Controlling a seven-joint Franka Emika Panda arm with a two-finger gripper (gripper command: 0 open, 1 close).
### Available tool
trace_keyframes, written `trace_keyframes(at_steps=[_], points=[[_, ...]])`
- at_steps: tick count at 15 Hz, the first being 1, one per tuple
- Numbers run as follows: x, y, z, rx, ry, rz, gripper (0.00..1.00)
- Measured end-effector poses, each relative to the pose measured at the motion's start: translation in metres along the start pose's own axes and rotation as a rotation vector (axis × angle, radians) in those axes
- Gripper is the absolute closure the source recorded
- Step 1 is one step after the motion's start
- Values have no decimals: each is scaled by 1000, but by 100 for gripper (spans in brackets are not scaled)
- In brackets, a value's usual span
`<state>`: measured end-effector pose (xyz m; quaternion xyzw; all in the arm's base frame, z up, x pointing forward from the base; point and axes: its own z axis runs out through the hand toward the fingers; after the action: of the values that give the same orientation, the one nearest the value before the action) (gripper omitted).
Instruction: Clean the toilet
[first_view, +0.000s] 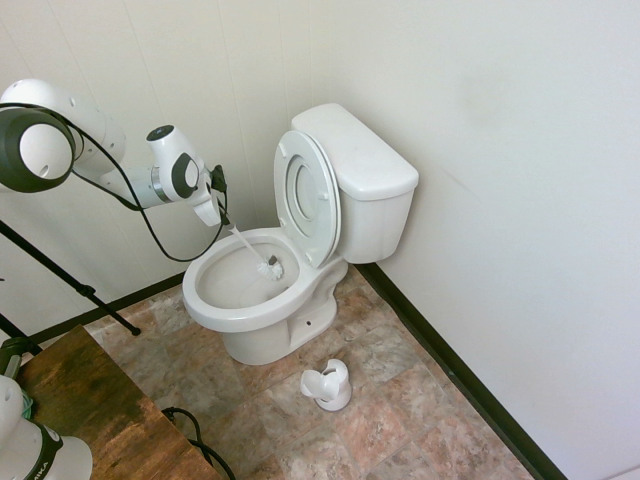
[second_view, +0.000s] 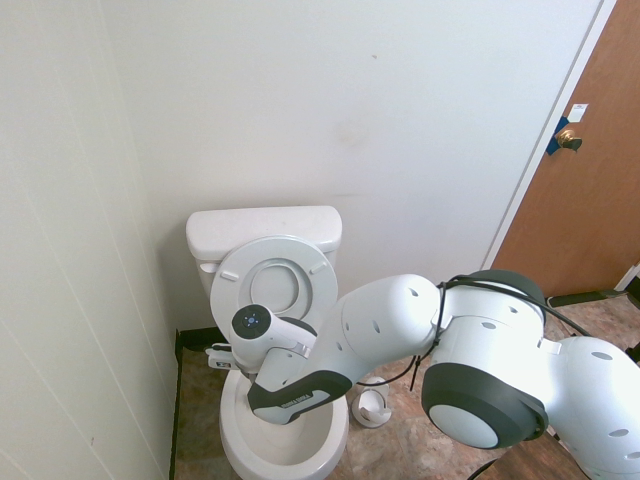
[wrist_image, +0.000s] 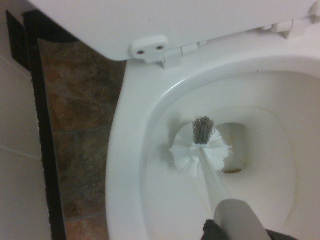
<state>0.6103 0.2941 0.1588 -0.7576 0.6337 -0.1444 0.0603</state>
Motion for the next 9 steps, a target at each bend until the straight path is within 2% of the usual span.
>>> trace_keyframes(at_steps=[9], points=[[-16,47,-3,-60,-35,-29,100]])
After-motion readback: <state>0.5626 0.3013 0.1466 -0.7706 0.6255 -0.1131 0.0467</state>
